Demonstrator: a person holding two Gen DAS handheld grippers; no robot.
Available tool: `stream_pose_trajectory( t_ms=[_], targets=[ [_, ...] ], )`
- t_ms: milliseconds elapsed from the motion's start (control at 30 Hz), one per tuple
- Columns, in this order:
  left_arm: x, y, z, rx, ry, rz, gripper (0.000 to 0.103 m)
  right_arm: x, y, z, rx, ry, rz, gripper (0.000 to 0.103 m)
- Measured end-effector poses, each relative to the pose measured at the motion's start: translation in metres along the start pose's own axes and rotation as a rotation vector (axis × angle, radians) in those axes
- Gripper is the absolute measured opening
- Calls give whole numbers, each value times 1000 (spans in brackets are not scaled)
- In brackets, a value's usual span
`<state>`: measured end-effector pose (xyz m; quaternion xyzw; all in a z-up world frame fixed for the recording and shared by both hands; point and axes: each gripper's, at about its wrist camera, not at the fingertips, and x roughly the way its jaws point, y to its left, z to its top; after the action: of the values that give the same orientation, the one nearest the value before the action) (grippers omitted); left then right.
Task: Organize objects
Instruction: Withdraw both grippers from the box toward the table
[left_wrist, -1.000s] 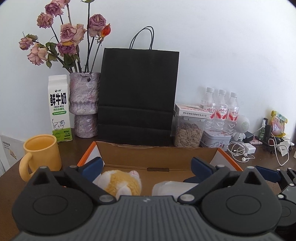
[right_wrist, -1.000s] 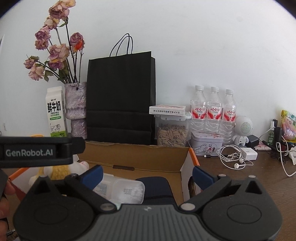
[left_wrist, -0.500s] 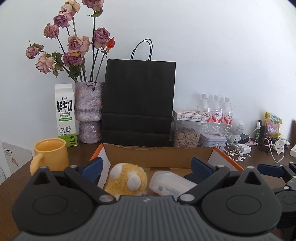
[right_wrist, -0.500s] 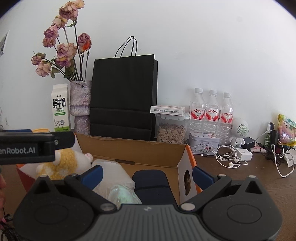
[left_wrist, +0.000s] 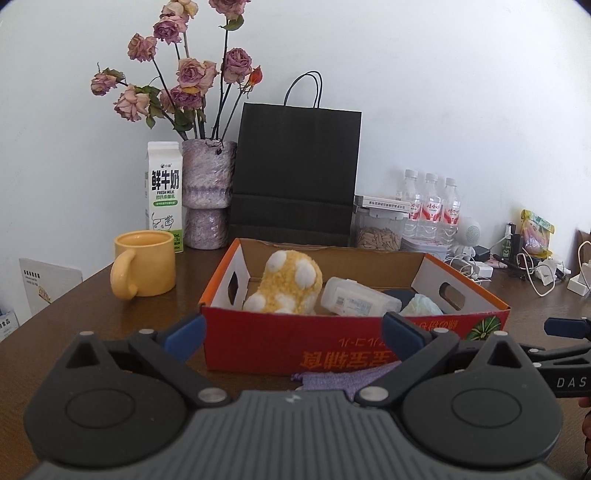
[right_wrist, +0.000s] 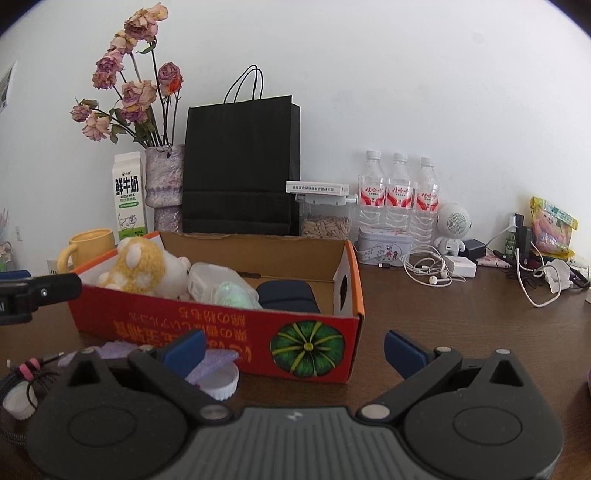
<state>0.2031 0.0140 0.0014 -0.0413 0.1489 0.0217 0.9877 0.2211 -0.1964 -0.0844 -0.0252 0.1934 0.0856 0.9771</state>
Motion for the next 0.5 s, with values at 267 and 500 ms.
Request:
stream_pose_trajectory(
  t_ms=[267, 500],
  targets=[
    [-17, 9, -19, -27, 72, -31, 103, -29, 2, -25, -8, 50, 8, 103],
    [-31, 4, -31, 15, 110, -32, 103, -32, -3, -31, 28, 133, 1, 103]
  ],
)
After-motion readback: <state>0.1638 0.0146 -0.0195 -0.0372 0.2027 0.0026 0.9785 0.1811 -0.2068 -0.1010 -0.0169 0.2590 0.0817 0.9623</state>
